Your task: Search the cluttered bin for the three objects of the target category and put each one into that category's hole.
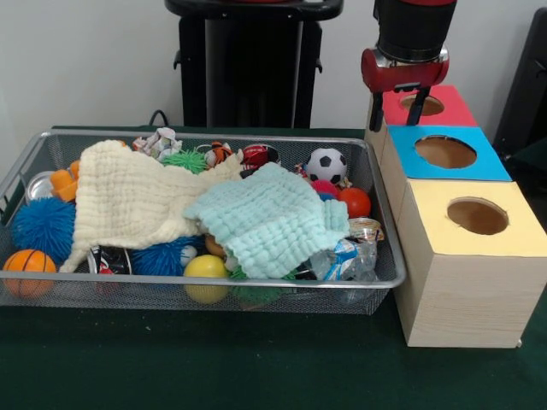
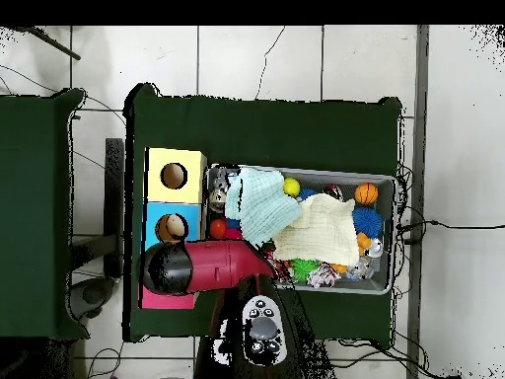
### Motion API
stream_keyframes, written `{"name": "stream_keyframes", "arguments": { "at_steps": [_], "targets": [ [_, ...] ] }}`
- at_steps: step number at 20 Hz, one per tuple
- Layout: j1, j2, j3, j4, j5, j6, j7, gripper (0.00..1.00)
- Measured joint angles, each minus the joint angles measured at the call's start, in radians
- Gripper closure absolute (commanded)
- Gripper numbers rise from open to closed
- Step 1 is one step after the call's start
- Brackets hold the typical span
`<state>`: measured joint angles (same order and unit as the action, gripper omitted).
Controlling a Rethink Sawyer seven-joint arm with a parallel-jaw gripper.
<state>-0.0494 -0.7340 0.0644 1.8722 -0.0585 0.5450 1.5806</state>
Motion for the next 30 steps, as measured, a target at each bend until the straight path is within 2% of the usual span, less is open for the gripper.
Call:
{"name": "stream_keyframes", "arguments": {
  "at_steps": [7,18,22,30],
  "targets": [
    [0.0,0.007,0.001,-0.015,0.0,0.026,0.0,0.0],
    [-0.001,0.011,0.001,-0.08,0.0,0.121,0.0,0.0],
    [-0.002,-0.011,0.001,-0.121,0.0,0.121,0.0,0.0],
    [-0.017,-0.068,0.001,-0.155,0.0,0.121,0.0,0.0]
  ]
}}
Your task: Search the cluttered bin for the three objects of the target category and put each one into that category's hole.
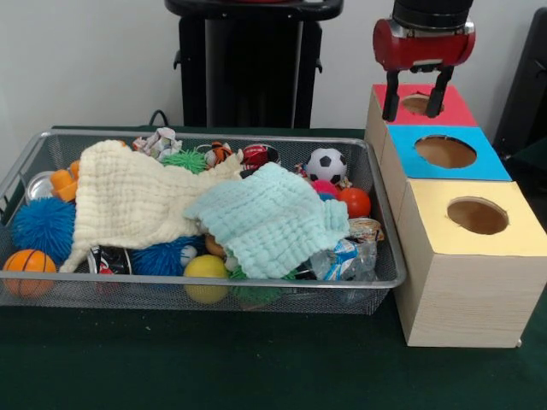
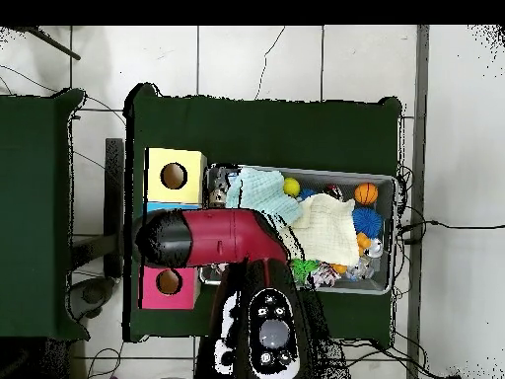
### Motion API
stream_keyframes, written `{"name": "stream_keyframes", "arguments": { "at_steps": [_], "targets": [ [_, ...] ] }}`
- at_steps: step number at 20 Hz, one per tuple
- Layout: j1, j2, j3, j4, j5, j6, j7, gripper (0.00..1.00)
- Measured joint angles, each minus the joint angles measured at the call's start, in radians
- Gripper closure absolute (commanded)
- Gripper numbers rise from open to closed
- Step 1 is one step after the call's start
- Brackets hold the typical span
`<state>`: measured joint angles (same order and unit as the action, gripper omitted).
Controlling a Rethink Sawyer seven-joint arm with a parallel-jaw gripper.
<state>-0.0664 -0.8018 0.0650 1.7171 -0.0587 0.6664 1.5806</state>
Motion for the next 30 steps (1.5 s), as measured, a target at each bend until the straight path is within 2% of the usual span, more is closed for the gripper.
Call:
{"name": "stream_keyframes", "arguments": {
  "at_steps": [6,11,16,24,30],
  "targets": [
    [-0.035,0.007,0.0,-0.026,0.0,0.0,0.0,0.0],
    [-0.087,0.075,0.001,-0.075,-0.021,-0.017,0.0,0.0],
    [-0.106,0.135,0.001,-0.114,-0.051,-0.04,0.0,0.0],
    [-0.096,0.202,0.002,-0.144,-0.059,-0.054,0.0,0.0],
    [-0.058,0.215,0.001,-0.142,-0.059,-0.13,0.0,0.0]
  ]
}}
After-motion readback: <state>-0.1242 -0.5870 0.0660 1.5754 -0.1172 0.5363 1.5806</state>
